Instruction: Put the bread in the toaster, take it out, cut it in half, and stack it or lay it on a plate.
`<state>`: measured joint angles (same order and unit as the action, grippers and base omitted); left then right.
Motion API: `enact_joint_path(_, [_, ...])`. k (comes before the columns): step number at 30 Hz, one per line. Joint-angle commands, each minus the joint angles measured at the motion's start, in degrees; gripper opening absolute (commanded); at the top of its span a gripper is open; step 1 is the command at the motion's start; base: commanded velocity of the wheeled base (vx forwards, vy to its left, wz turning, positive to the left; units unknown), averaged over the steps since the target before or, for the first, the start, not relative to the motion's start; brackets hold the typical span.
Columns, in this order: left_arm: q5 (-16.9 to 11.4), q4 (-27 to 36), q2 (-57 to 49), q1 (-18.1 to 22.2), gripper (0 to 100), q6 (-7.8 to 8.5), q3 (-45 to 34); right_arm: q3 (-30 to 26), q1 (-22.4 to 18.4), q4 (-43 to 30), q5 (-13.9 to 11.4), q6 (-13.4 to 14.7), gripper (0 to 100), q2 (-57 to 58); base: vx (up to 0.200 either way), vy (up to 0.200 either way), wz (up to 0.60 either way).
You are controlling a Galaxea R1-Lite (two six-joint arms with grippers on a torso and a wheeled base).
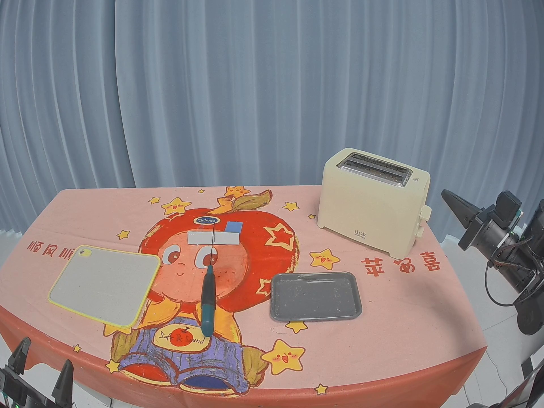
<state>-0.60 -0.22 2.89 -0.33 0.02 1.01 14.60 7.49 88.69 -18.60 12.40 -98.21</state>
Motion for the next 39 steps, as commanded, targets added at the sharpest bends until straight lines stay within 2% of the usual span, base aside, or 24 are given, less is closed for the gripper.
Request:
enact_joint_path(1, [0.0, 0.0, 0.0, 0.0, 100, -0.02, -1.0, -0.3, -1.8, 0.2, 0.0, -1.1, 0, -4.4, 0.000, 0.000, 0.00])
enact_joint_path(9, [0.0, 0.0, 0.0, 0.0, 100, -0.02, -1.0, -1.6, -2.8, 0.4, 0.3, -3.8, 0, -10.5, 0.000, 0.000, 0.00])
enact_joint_path(15, [0.0, 0.0, 0.0, 0.1, 100, -0.02, -1.0, -2.0, -2.9, 0.4, 0.6, -4.8, 0, -12.8, 0.000, 0.000, 0.00])
enact_joint_path(18, [0.0, 0.0, 0.0, 0.0, 100, -0.02, -1.0, -2.5, -4.0, 0.4, 0.6, -6.6, 0, -13.2, 0.000, 0.000, 0.00])
enact_joint_path(26, [0.0, 0.0, 0.0, 0.0, 100, -0.02, -1.0, 1.7, -2.7, -2.8, 0.2, -6.9, 0, -14.6, 0.000, 0.000, 0.00])
enact_joint_path(29, [0.0, 0.0, 0.0, 0.0, 100, 0.06, -1.0, 2.7, -3.4, -5.4, -0.3, -6.9, 0, -15.8, 0.000, 0.000, 0.00])
enact_joint_path(32, [0.0, 0.0, 0.0, 0.0, 100, -0.02, -1.0, 3.0, -4.1, -4.6, -0.2, -7.5, 0, -17.4, 0.000, 0.000, 0.00])
enact_joint_path(38, [0.1, 0.0, 0.0, 0.0, 100, -0.02, -1.0, 4.6, -4.3, -5.5, 2.1, -7.3, 0, -18.2, 0.000, 0.000, 0.00])
enact_joint_path(39, [0.0, 0.0, 0.0, 0.0, 100, 0.06, -1.0, 5.4, -4.8, -5.4, 4.4, -7.7, 0, -19.1, 0.000, 0.000, 0.00])
